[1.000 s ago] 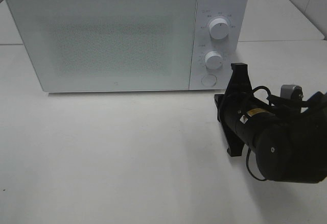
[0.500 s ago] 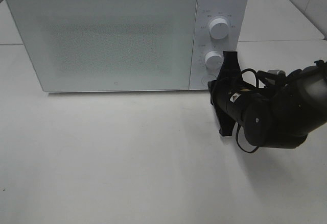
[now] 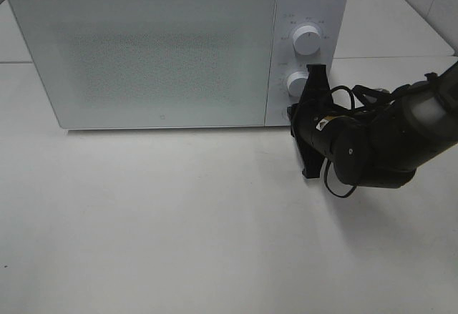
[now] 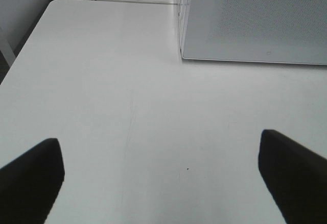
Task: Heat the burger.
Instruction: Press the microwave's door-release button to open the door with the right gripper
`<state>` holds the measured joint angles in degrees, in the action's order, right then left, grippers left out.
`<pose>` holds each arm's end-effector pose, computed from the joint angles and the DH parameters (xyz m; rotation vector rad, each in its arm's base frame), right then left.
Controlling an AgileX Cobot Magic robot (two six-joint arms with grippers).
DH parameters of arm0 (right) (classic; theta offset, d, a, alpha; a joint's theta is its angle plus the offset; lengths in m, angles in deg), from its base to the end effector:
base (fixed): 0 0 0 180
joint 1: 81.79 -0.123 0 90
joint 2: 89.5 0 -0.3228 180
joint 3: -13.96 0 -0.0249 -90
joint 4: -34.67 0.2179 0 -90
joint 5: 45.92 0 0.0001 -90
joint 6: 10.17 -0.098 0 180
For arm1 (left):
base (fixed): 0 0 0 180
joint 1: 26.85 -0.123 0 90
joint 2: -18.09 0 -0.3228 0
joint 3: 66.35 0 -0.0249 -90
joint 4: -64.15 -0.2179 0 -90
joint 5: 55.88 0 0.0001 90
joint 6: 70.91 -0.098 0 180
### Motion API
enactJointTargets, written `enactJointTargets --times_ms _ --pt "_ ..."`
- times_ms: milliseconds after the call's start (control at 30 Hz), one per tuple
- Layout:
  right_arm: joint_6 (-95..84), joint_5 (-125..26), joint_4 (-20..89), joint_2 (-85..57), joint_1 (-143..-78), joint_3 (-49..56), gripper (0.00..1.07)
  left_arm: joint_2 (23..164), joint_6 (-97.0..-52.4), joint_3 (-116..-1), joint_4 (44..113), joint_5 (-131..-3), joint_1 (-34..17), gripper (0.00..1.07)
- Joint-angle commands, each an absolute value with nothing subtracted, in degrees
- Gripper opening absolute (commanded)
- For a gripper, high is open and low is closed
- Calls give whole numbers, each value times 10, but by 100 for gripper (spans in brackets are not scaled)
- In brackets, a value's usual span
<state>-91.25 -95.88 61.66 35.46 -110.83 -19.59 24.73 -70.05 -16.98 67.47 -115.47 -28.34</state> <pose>0.3428 0.1514 0.1597 1.4085 1.5638 1.1087 -0.0655 -0.0066 0.2605 -0.0392 2.0164 -0.0621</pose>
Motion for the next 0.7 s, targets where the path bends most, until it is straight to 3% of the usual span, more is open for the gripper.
enactJointTargets --times_ms 33,700 --pt "-915 -951 606 363 -1105 -182 0 235 -698 -168 675 -1152 -284 98" --pt "-882 -993 634 396 -1092 -124 0 235 -698 -168 675 -1152 -284 98"
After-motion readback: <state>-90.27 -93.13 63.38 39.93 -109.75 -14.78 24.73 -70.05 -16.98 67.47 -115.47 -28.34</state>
